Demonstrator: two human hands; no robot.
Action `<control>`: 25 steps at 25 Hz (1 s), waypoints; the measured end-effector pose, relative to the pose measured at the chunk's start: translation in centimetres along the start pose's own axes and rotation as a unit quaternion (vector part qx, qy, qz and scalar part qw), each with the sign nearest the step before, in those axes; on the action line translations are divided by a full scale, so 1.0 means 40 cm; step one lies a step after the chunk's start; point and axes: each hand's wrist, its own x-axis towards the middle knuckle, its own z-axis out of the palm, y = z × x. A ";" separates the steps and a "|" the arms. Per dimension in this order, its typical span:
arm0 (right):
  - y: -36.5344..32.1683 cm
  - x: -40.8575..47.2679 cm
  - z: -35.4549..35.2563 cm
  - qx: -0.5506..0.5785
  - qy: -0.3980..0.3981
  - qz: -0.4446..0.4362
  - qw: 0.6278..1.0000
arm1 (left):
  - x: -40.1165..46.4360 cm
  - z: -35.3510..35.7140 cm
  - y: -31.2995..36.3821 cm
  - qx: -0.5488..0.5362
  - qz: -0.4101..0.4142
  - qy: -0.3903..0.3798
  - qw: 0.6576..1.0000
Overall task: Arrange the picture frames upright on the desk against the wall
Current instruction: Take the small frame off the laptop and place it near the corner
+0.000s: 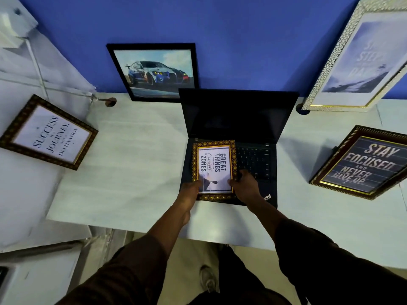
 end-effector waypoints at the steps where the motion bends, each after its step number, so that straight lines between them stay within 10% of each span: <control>1: -0.002 0.004 -0.006 0.001 -0.014 -0.017 1.000 | -0.005 0.004 0.005 -0.004 -0.009 0.004 1.000; 7: -0.064 0.014 -0.068 0.018 -0.112 -0.149 0.982 | -0.005 -0.036 0.030 -0.012 -0.017 0.084 0.996; 14: -0.316 0.018 -0.105 -0.020 -0.245 -0.291 0.925 | -0.061 -0.240 0.136 0.138 0.232 0.208 0.940; 25: -0.561 -0.083 0.111 0.204 -0.258 -0.124 0.936 | -0.201 -0.399 0.120 -0.294 0.244 0.197 0.903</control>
